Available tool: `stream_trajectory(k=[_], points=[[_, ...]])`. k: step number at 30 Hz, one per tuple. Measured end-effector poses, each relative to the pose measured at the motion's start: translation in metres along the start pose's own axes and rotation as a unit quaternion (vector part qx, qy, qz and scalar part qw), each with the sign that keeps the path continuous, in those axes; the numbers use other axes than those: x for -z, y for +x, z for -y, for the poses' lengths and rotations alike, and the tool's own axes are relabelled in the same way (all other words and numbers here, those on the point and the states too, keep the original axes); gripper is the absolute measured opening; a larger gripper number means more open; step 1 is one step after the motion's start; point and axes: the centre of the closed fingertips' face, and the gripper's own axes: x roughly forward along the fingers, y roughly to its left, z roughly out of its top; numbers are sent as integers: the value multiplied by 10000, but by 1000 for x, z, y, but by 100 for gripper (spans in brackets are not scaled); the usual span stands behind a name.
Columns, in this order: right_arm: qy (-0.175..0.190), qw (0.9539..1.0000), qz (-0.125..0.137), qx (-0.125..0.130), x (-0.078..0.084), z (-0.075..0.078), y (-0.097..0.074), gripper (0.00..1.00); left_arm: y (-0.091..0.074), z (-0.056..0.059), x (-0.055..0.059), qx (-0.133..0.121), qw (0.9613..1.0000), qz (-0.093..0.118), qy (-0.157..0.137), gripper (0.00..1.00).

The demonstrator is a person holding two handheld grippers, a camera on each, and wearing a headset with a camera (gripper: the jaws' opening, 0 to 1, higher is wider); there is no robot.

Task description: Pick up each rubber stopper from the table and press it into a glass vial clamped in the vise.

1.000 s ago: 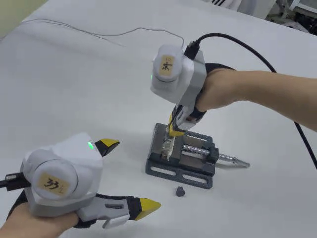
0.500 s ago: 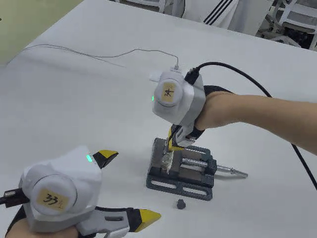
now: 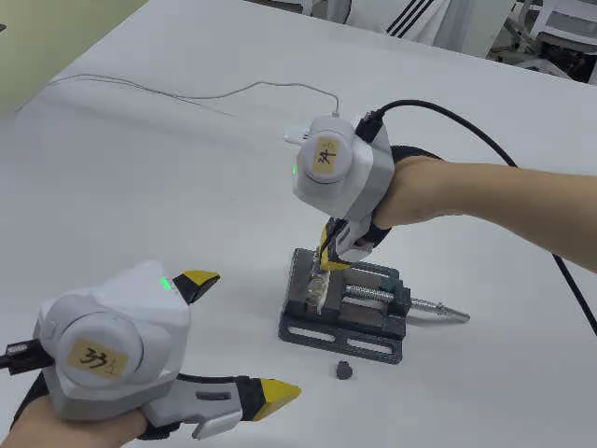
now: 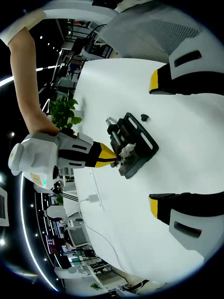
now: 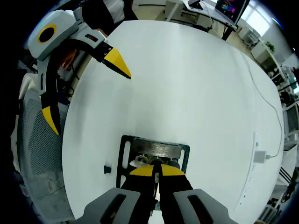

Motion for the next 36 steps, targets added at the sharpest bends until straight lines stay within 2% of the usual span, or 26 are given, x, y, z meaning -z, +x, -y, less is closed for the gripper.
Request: stream_trajectory(k=[10,16,19,20,22,25,28,32,36], points=[[57,9999,72,49,1,-4,-5,1,-1,0,1,-16,10000,-2,-3,86],[213,9994,265,-19,2,-13,-12,9,-2,0,1,-21,10000,-4,-6,86],[522,9969,580,-74,-1,-20,-17,17,-2,0,1,-10,10000,-10,1,86],[652,9953,713,-4,-1,-20,-19,22,-2,0,1,-5,10000,-13,13,86],[781,9933,850,65,2,-16,-18,33,-2,0,2,8,10000,-24,27,86],[996,9893,1057,140,4,-21,-20,46,-2,0,1,28,10000,-25,54,86],[1150,9866,1135,215,10,-19,-20,55,-2,1,0,51,9999,-32,103,86],[1416,9806,1315,317,14,-29,-22,60,-4,0,-2,71,9998,-44,174,87],[1557,9775,1377,369,21,-37,-22,62,-5,0,-3,99,9996,-61,242,87]])
